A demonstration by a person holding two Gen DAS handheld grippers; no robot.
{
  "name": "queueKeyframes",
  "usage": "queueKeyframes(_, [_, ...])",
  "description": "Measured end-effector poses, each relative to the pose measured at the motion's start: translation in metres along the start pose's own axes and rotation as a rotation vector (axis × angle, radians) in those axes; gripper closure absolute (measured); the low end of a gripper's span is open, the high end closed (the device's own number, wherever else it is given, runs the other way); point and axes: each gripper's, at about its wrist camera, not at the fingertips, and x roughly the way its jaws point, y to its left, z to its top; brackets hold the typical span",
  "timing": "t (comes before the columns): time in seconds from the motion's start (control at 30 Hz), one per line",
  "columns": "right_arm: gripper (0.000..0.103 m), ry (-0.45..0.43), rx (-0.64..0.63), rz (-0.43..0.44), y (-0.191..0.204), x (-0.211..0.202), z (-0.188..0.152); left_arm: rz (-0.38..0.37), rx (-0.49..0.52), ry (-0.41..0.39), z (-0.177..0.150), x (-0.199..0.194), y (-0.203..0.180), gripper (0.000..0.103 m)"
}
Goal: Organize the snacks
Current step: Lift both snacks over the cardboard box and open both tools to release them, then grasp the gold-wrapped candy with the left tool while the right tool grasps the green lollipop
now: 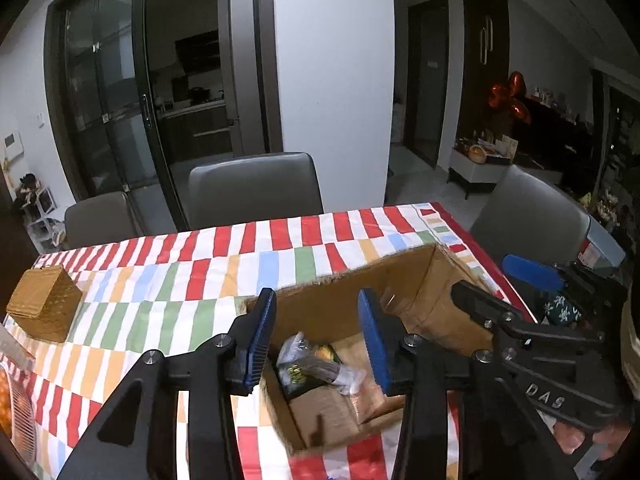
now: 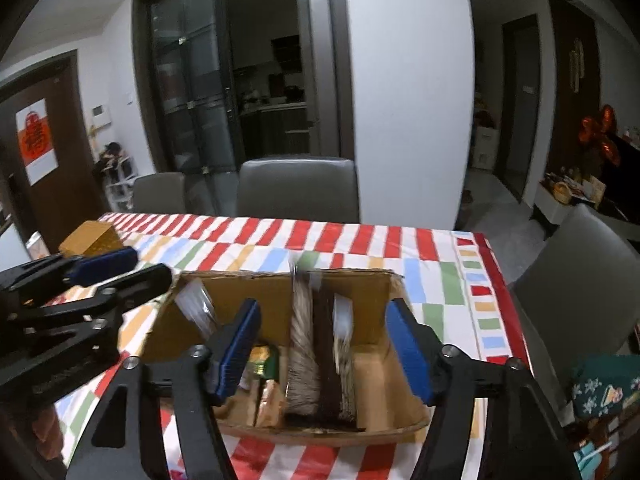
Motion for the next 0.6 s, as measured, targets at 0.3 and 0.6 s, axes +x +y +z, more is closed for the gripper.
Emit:
queueKeyframes(0.3, [0.037, -0.019, -0.022, 0.022, 0.007, -0.04, -0.03, 0.028, 0.032, -0.037, -0.036, -0.045, -0.01, 0.038])
queueKeyframes(0.6, [0.037, -0.044, -0.04, 0.04, 0.017, -0.085, -0.064, 0.028, 0.05, -0.095, -0.064, -0.095, -0.019, 0.032])
